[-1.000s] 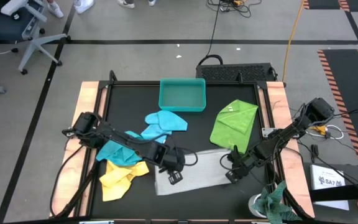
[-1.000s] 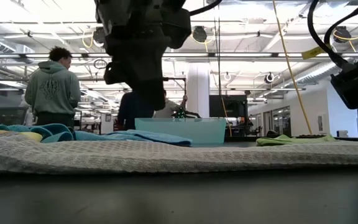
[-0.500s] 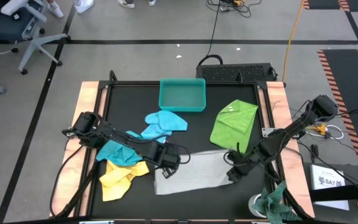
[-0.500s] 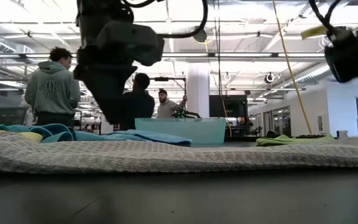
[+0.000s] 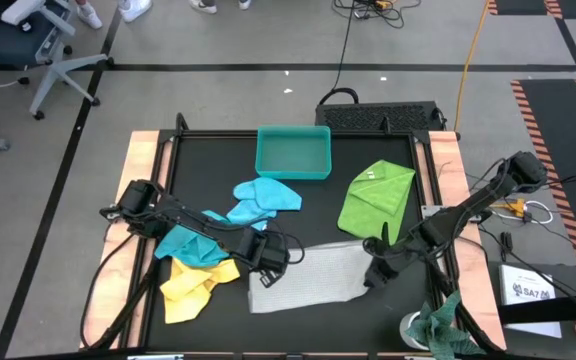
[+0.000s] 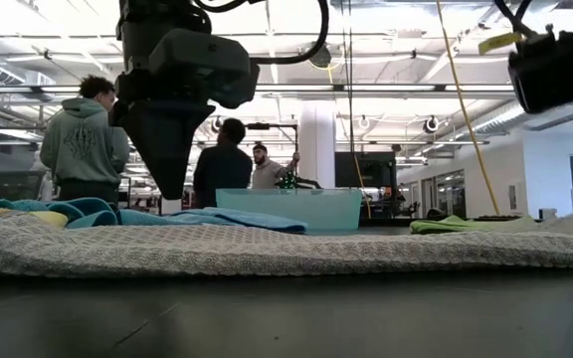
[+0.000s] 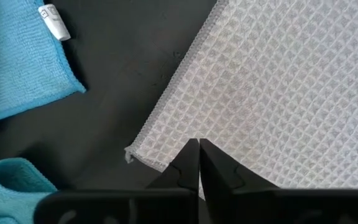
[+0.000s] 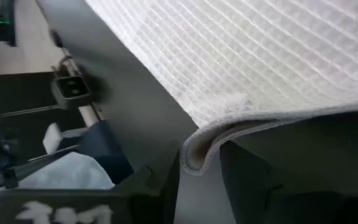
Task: Fold microfiber towels
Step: Fold the gray microfiber towel
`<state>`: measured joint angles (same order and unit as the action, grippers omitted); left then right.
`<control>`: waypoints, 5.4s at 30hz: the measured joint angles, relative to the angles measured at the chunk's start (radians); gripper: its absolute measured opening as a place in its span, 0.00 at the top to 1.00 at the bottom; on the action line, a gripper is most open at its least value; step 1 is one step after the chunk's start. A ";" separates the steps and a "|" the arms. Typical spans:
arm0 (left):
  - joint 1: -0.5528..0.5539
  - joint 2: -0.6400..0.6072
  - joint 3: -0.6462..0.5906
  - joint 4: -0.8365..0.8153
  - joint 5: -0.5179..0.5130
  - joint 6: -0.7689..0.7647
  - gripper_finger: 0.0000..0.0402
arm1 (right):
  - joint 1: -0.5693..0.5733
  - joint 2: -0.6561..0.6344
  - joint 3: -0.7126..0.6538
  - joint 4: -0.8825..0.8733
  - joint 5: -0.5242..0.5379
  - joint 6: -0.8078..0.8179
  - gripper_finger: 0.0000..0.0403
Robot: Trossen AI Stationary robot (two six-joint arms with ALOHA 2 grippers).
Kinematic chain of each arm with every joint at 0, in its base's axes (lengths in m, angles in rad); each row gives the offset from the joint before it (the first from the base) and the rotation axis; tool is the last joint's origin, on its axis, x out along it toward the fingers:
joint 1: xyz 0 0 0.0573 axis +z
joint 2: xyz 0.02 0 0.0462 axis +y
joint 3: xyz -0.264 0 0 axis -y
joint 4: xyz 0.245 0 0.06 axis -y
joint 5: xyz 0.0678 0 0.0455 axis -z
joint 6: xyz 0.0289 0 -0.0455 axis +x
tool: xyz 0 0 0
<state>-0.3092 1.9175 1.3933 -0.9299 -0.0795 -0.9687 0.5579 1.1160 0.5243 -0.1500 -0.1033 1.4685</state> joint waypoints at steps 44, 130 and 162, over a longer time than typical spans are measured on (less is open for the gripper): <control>-0.271 -0.127 0.000 -0.381 -0.138 -0.477 1.00 | -0.321 0.650 0.676 -0.023 -0.345 -0.708 1.00; -0.265 0.021 0.000 0.122 -0.012 -1.024 0.93 | -0.548 0.482 1.070 -0.824 -0.114 -1.429 0.59; -0.254 0.025 -0.054 0.220 0.093 -1.030 0.60 | -0.553 0.475 0.858 -0.782 -0.106 -1.428 0.59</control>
<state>-0.5635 1.9427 1.3394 -0.7095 0.0135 -1.9988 0.0051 1.5913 1.3819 -0.9320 -0.2096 0.0402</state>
